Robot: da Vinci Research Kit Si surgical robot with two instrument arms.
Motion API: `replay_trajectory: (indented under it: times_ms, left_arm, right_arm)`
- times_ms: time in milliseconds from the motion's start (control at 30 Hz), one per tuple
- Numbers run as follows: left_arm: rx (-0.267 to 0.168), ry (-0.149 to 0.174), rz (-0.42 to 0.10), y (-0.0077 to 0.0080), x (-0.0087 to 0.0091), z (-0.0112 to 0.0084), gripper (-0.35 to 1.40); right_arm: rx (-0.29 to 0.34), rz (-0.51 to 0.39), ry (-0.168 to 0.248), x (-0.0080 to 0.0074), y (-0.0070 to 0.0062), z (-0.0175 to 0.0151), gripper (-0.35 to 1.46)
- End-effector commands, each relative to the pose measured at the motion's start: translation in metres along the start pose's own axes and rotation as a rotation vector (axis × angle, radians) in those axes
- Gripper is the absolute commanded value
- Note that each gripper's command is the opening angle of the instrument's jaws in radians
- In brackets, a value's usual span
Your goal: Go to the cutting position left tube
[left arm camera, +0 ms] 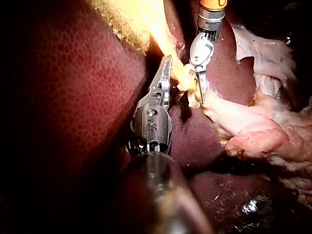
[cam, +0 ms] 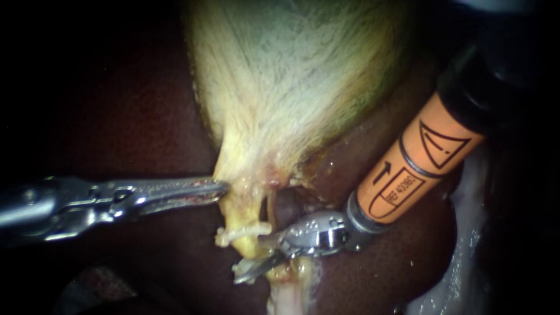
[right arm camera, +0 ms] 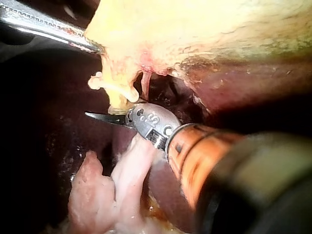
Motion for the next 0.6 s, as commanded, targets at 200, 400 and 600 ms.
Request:
replay_trajectory:
  times_ms: [200,400,600]
  left_arm:
    - [-0.002,0.001,0.0,0.0,0.0,0.0002,-0.35]
    - [-0.002,0.001,-0.001,0.0,0.0,0.0002,-0.35]
    - [-0.002,0.001,0.0,0.0,0.0,0.0003,-0.35]
  right_arm:
    - [-0.003,0.002,-0.001,-0.0001,0.0003,0.0003,1.26]
    - [-0.003,0.002,-0.001,-0.0001,0.0004,0.0003,1.26]
    - [-0.003,0.002,-0.001,-0.0001,0.0004,0.0002,1.26]
